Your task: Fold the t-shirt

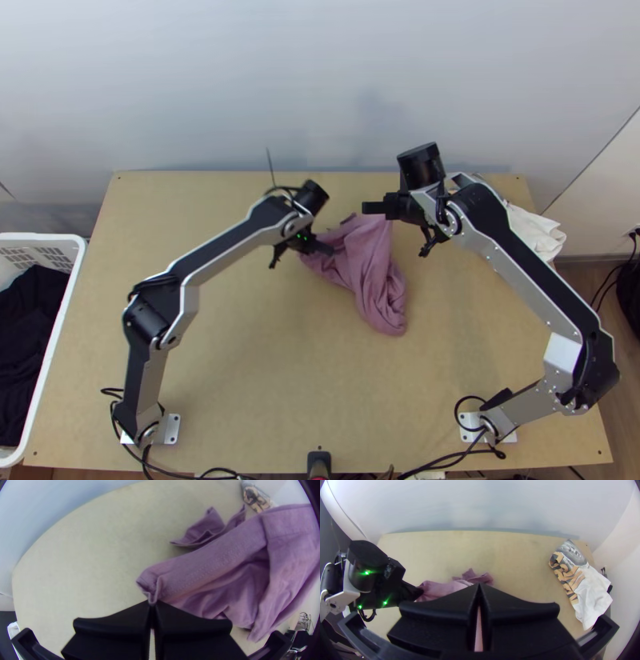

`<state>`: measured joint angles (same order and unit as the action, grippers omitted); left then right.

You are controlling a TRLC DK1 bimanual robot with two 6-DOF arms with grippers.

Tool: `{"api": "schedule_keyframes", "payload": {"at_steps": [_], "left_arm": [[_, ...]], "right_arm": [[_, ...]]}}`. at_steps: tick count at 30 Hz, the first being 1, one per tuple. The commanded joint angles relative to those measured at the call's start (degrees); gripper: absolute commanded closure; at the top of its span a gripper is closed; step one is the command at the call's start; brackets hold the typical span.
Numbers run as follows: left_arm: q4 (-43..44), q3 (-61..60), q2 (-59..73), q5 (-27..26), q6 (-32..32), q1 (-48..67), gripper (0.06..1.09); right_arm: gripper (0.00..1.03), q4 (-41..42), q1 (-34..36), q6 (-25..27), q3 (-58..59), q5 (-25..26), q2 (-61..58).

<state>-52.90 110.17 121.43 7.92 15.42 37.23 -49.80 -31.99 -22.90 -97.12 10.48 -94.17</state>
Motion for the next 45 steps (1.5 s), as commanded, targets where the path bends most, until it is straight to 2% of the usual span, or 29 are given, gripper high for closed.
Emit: {"api": "schedule_keyframes", "payload": {"at_steps": [1,5,9,11,15,18,20,24,27,31,38,40,45], "left_arm": [[-5.0,7.5,-6.6,0.0,1.0,-2.5,1.04],[-8.8,16.0,-9.8,0.3,2.9,-4.6,1.05],[-6.2,18.4,-15.9,0.6,3.8,-7.3,1.05],[-4.3,18.4,-19.3,1.0,3.7,-8.7,1.05],[0.3,18.4,-25.4,6.2,2.2,-10.4,1.05],[4.4,18.4,-29.4,8.9,-0.4,-11.2,1.05],[7.5,18.4,-32.0,9.7,-2.4,-11.6,1.05],[13.1,18.7,-36.3,11.7,-8.4,-10.3,1.05],[14.8,18.7,-39.0,13.1,-14.1,-7.3,1.05],[17.7,18.8,-41.4,14.8,-18.7,-4.9,1.05],[25.2,19.1,-44.2,22.4,-31.7,4.9,1.05],[26.1,19.1,-44.7,23.9,-34.1,7.1,1.05],[26.8,19.1,-45.4,27.0,-35.3,11.0,1.05]], "right_arm": [[1.0,-1.4,0.3,0.3,-6.2,0.2,0.8],[1.0,-1.7,-0.4,2.0,-12.8,0.6,1.0],[1.0,-1.8,-1.4,3.0,-20.7,2.9,0.8],[1.0,-1.8,-2.1,4.9,-23.9,5.1,0.7],[1.0,-1.5,-3.7,9.3,-28.0,10.1,1.1],[1.0,1.4,-5.7,14.3,-28.2,16.2,2.9],[1.0,4.3,-7.0,17.4,-28.2,19.1,4.4],[1.0,11.4,-10.3,26.7,-27.2,25.5,6.8],[1.0,17.0,-11.7,32.8,-25.9,28.3,8.5],[1.0,24.9,-12.7,40.5,-23.3,31.0,11.0],[1.0,53.9,-16.2,62.9,-10.4,33.9,17.9],[1.0,56.0,-16.3,64.2,-9.7,34.4,18.7],[1.0,55.9,-16.2,64.6,-9.6,35.6,20.8]]}}
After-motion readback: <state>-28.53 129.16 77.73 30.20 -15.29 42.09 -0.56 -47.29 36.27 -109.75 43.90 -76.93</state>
